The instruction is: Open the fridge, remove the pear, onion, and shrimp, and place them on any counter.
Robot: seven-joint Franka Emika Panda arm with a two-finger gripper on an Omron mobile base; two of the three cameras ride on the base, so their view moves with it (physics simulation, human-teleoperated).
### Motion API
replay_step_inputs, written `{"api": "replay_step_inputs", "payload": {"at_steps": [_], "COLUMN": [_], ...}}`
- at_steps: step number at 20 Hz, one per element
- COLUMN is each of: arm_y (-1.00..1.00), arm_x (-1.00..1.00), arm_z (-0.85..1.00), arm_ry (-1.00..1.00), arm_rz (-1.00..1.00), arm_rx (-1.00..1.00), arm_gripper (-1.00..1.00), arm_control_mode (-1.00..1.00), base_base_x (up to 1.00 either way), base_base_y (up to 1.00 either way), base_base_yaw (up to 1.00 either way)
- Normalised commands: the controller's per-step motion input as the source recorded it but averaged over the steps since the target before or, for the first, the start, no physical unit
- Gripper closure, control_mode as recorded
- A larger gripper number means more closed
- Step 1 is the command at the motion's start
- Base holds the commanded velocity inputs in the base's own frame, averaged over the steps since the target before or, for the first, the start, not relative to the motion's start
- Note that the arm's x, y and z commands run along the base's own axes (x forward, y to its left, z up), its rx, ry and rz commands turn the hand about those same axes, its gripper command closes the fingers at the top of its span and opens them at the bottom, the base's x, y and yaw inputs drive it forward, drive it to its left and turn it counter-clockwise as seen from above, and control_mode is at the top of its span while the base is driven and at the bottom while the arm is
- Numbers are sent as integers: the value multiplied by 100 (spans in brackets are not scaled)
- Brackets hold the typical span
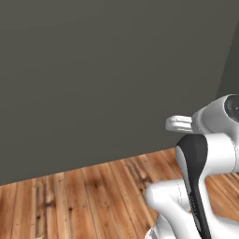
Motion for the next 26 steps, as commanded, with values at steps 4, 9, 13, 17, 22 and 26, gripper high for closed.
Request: {"api": "replay_step_inputs", "payload": {"at_steps": [4, 9, 13, 17, 22, 26], "arm_y": [0, 0, 0, 0, 0, 0], "arm_x": [0, 0, 0, 0, 0, 0], "arm_z": [0, 0, 0, 0, 0, 0], "arm_ry": [0, 0, 0, 0, 0, 0], "arm_rz": [0, 0, 0, 0, 0, 0], "arm_rx": [0, 0, 0, 0, 0, 0], "arm_gripper": [-100, -100, -100, -100, -100, -100], "arm_control_mode": [100, 100, 100, 100, 100, 100], "base_base_x": [-9, -9, -11, -11, -5, 11], "base_base_y": [0, 0, 0, 0, 1, 0], "base_base_yaw": [-94, -99, -99, -99, -85, -43]}}
